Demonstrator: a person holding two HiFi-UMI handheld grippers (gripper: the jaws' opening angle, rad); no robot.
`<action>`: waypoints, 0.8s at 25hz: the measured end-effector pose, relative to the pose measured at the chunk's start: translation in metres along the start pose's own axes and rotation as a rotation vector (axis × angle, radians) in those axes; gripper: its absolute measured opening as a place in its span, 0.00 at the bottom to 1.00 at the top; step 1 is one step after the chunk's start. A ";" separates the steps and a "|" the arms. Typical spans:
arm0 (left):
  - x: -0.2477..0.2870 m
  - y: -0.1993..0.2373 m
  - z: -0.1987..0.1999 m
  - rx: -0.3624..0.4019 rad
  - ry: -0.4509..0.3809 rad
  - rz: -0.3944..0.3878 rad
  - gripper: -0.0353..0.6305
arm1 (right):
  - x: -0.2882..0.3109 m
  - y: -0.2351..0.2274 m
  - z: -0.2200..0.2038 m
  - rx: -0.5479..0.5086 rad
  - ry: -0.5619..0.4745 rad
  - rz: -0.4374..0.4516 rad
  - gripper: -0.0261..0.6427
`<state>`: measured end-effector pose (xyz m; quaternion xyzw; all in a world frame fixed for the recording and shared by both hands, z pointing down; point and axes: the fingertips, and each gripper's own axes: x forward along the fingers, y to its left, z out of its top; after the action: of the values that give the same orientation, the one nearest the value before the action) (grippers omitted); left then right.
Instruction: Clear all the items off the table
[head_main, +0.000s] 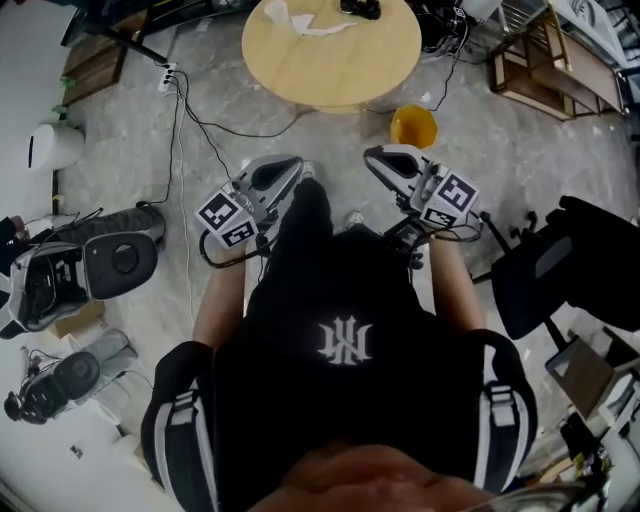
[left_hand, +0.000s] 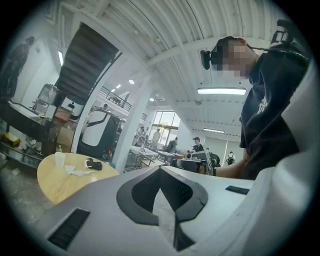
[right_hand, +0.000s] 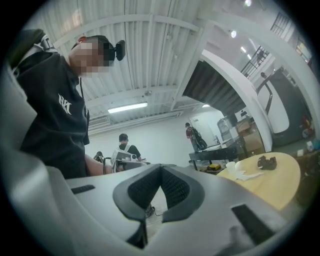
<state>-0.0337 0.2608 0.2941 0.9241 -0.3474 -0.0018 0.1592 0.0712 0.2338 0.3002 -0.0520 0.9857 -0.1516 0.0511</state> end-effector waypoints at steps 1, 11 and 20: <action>-0.002 0.009 0.001 -0.005 -0.008 0.006 0.07 | 0.003 -0.004 0.000 0.001 0.006 -0.004 0.04; 0.011 0.118 0.031 -0.029 -0.042 -0.008 0.07 | 0.063 -0.074 0.014 0.006 0.055 -0.060 0.04; 0.015 0.242 0.070 -0.001 -0.041 -0.023 0.07 | 0.168 -0.155 0.050 -0.034 0.091 -0.087 0.04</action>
<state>-0.1857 0.0589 0.3008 0.9277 -0.3400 -0.0225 0.1525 -0.0752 0.0518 0.2855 -0.0888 0.9863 -0.1392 -0.0014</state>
